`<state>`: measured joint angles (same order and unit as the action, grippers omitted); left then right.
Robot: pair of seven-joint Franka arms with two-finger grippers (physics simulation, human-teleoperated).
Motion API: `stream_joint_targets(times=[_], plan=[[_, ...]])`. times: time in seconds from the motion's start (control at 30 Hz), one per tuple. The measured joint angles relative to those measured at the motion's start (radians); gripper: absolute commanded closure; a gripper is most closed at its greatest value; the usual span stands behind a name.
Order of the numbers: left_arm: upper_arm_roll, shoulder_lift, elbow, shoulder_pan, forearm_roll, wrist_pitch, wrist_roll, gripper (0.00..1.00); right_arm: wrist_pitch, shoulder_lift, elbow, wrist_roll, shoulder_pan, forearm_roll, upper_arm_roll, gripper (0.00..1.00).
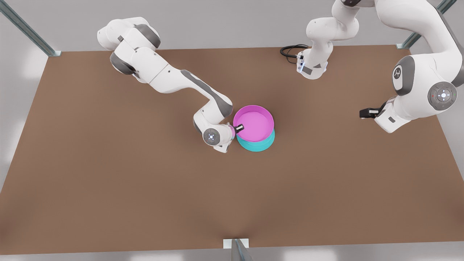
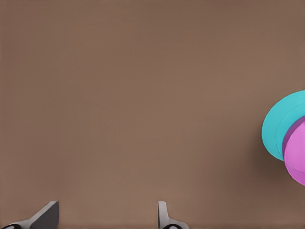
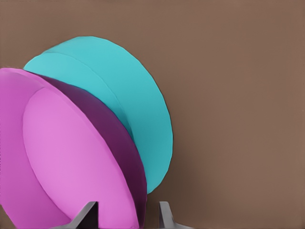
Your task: Flip the blue plate over with the left arm, and stack the pink plate on top of the blue plate with the right arm
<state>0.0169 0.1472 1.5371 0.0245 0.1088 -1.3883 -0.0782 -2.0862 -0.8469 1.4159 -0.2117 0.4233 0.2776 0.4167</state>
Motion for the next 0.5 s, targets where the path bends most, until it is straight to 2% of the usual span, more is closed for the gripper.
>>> stream_joint_targets(times=[0.07, 0.13, 0.17, 0.2, 0.27, 0.33, 0.43, 0.5], plan=[[0.000, 0.000, 0.000, 0.000, 0.000, 0.000, 0.000, 0.00, 0.076, 0.075, -0.002, 0.003, -0.031, -0.008, 0.002, 0.00], [0.000, 0.000, 0.000, 0.000, 0.000, 0.000, 0.000, 0.00, 0.321, 0.390, -0.038, 0.005, -0.051, -0.293, 0.010, 0.00], [0.000, 0.000, 0.000, 0.000, 0.000, 0.000, 0.000, 0.00, 0.520, 0.430, -0.175, 0.011, -0.055, -0.356, 0.002, 0.00], [0.000, 0.000, 0.000, 0.000, 0.000, 0.000, 0.000, 0.00, 0.642, 0.461, -0.266, 0.018, -0.067, -0.372, -0.015, 0.00], [0.000, 0.000, 0.000, 0.000, 0.000, 0.000, 0.000, 0.00, 0.729, 0.602, -0.206, 0.059, -0.085, -0.354, -0.137, 0.00], [0.000, 0.000, 0.000, 0.000, 0.000, 0.001, 0.000, 0.00, 0.658, 0.803, 0.046, 0.069, -0.282, -0.241, -0.139, 0.00], [0.000, 0.000, -0.001, 0.000, 0.000, 0.001, 0.000, 0.00, 0.709, 0.808, 0.047, 0.007, -0.589, -0.239, -0.141, 0.00], [0.000, 0.000, -0.001, 0.000, 0.000, 0.000, 0.000, 0.00, 0.709, 0.803, 0.027, 0.009, -0.694, -0.244, -0.140, 0.00]])
